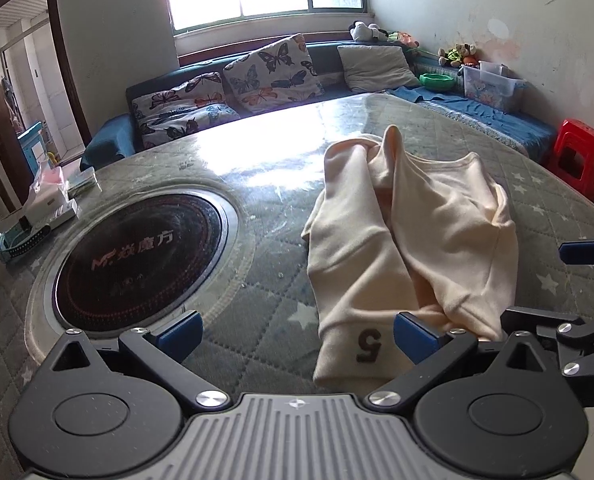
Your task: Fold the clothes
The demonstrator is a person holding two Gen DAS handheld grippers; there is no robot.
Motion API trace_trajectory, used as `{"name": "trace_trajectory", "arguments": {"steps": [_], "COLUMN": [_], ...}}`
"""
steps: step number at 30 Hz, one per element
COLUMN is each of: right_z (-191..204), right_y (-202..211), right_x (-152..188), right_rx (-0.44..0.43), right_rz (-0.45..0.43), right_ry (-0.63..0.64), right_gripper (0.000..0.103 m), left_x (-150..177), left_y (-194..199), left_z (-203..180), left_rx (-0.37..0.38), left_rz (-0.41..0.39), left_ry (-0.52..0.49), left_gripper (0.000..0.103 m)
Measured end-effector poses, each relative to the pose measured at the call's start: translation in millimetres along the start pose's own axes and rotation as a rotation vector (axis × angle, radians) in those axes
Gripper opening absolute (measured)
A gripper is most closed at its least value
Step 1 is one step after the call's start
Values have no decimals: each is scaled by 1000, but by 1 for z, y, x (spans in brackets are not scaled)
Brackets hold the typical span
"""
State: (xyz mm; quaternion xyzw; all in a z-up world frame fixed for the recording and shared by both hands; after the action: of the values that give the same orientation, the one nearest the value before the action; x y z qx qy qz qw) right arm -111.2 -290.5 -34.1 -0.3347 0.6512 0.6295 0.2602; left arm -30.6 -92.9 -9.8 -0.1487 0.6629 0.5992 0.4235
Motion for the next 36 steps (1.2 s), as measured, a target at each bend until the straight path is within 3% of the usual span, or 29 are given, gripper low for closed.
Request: {"name": "trace_trajectory", "arguments": {"steps": [13,25,31,33,36], "right_z": [-21,-32,-29,-33,-41], "right_y": [-44,-105,-133,-137,-135], "right_x": [-41,-115,-122,-119,-114], "right_rx": [-19,-46,-44,-34,-12], "right_rz": [11,-33,0,10,8], "right_ry": [-36,-66,-52,-57,-70], "right_gripper": [69,59,35,18,4], "left_x": [-40,-58,-60,-62,-64], "left_y": [-40,-67,-79,-82,-85], "left_z": [0,-11,-11,-10,-10], "left_rx": [32,82,97,103,109], "left_rz": [-3,8,28,32,32], "left_ry": [-2,-49,-45,-42,-40], "left_gripper": [99,89,89,89,89]}}
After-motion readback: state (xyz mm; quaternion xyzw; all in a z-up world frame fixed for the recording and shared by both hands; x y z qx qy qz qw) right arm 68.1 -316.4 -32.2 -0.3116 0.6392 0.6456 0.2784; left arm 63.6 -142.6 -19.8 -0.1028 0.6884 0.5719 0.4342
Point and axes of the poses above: each gripper's, at about its wrist camera, not at the fingertips, and y roughly against the way its jaws point, z to its left, x to its underside, the point moved 9 cm from there along -y, roughly the way its jaws point, and after that the axes turned 3 degrees about x, right-handed, at the moved point
